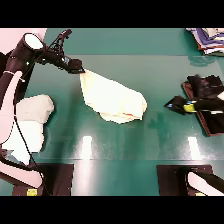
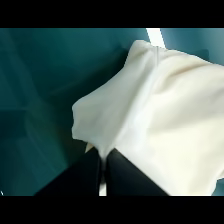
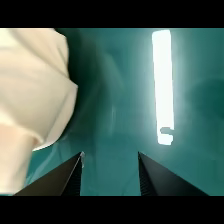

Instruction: Fold the shirts.

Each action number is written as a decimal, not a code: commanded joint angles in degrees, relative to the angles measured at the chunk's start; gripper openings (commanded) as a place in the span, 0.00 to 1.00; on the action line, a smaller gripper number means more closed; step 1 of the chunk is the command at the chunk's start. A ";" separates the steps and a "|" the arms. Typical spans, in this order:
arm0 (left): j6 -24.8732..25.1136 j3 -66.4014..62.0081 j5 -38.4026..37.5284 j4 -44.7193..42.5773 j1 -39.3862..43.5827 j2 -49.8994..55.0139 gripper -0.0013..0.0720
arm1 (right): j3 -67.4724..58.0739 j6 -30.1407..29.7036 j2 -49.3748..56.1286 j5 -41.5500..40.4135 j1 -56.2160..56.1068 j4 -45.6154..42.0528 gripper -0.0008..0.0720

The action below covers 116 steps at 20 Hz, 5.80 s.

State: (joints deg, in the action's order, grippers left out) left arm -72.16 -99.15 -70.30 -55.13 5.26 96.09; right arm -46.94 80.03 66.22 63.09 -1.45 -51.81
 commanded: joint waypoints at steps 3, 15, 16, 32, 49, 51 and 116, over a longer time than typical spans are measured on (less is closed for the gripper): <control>-0.04 -0.44 -3.45 -0.55 -0.11 -0.09 0.05 | -5.09 -3.72 16.68 -8.00 -11.19 5.53 0.57; -0.04 -0.44 -3.82 -1.60 -0.11 -0.09 0.05 | -21.11 -4.83 30.12 -3.58 -19.08 7.23 0.32; -0.04 -0.44 -3.85 -1.57 -0.11 -0.09 0.05 | -21.55 -5.64 30.12 -5.03 -19.87 7.32 0.26; -3.61 -21.81 -1.44 -1.55 -0.17 -17.57 0.05 | -47.52 -1.86 3.41 3.39 -9.51 -14.40 0.03; -8.90 -18.51 3.74 -22.51 -0.17 -25.79 0.05 | -46.25 6.12 -4.33 13.44 -16.96 -23.41 0.03; -8.90 -12.85 1.18 -22.47 -0.17 -19.21 0.05 | -41.57 6.12 2.01 12.15 -18.84 -23.41 0.03; 2.12 60.65 10.16 7.80 -8.46 -37.18 0.05 | 4.98 0.42 -1.25 13.07 6.67 -6.69 0.66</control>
State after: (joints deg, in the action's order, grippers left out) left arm -70.37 -34.28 -58.26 -45.65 -3.16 58.96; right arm -49.28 80.44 64.93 79.92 3.79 -58.65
